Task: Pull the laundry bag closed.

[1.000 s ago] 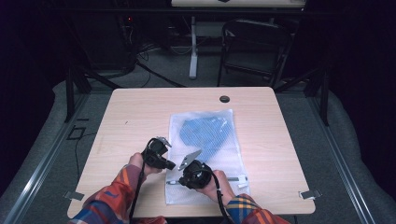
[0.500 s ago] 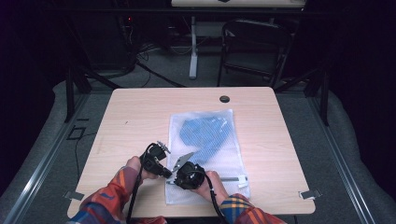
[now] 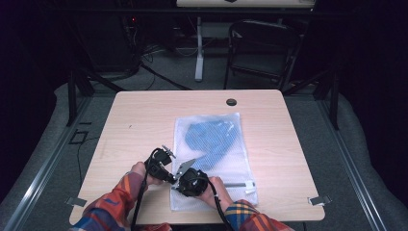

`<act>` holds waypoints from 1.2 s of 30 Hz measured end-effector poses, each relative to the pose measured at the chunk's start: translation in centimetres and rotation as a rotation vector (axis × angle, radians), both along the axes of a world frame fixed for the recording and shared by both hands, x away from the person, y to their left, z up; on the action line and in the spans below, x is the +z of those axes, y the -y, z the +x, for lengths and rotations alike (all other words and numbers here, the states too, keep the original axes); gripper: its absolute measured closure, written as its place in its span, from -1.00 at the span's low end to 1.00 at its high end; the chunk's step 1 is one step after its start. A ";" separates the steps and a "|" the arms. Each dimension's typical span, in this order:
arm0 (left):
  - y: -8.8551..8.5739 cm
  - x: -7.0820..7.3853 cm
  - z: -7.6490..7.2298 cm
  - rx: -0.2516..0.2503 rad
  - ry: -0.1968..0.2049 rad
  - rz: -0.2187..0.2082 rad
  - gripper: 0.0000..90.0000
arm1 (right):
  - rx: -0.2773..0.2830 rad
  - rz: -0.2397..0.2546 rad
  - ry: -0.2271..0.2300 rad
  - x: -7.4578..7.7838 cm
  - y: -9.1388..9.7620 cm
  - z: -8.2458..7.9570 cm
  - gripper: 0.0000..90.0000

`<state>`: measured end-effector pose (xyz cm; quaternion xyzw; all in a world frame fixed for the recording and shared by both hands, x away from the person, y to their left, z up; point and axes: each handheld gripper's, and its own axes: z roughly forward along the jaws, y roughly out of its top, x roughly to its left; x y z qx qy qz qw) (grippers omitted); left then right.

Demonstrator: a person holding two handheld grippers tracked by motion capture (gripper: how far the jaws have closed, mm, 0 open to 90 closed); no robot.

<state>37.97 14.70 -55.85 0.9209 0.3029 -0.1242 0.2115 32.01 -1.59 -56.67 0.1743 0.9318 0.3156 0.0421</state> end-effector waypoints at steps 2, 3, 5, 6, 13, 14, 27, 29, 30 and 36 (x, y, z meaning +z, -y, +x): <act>0.0 0.0 0.0 0.003 -0.005 -0.002 1.00 | 0.001 -0.008 0.005 0.0 -0.1 0.1 0.77; 0.0 0.0 0.0 0.003 -0.005 -0.002 1.00 | 0.001 -0.008 0.005 0.0 -0.1 0.1 0.77; 0.0 0.0 0.1 0.005 -0.013 0.000 1.00 | -0.004 0.007 -0.003 -0.1 -0.1 0.1 0.76; -0.1 -0.1 0.1 0.011 -0.011 -0.008 1.00 | 0.000 0.007 0.005 -0.2 -0.3 0.0 0.75; -0.1 0.0 0.1 0.014 -0.028 -0.007 1.00 | 0.020 -0.011 0.019 -0.2 -0.6 -0.1 0.70; -0.1 -0.1 0.1 0.017 -0.026 -0.010 1.00 | 0.021 -0.004 0.015 -0.2 -0.6 -0.1 0.70; -0.1 -0.1 0.2 0.013 -0.026 -0.006 1.00 | 0.024 0.002 0.010 -0.2 -0.6 -0.3 0.78; 0.0 0.0 0.2 0.009 -0.026 0.003 1.00 | 0.036 -0.021 0.004 0.0 -0.5 -0.1 0.79; 0.0 -0.1 0.2 0.012 -0.023 -0.004 1.00 | 0.030 -0.017 -0.005 -0.1 -0.4 -0.1 0.79; -0.2 -0.1 0.3 0.028 -0.050 -0.014 0.97 | 0.018 -0.003 0.008 -0.2 -0.7 -0.3 0.76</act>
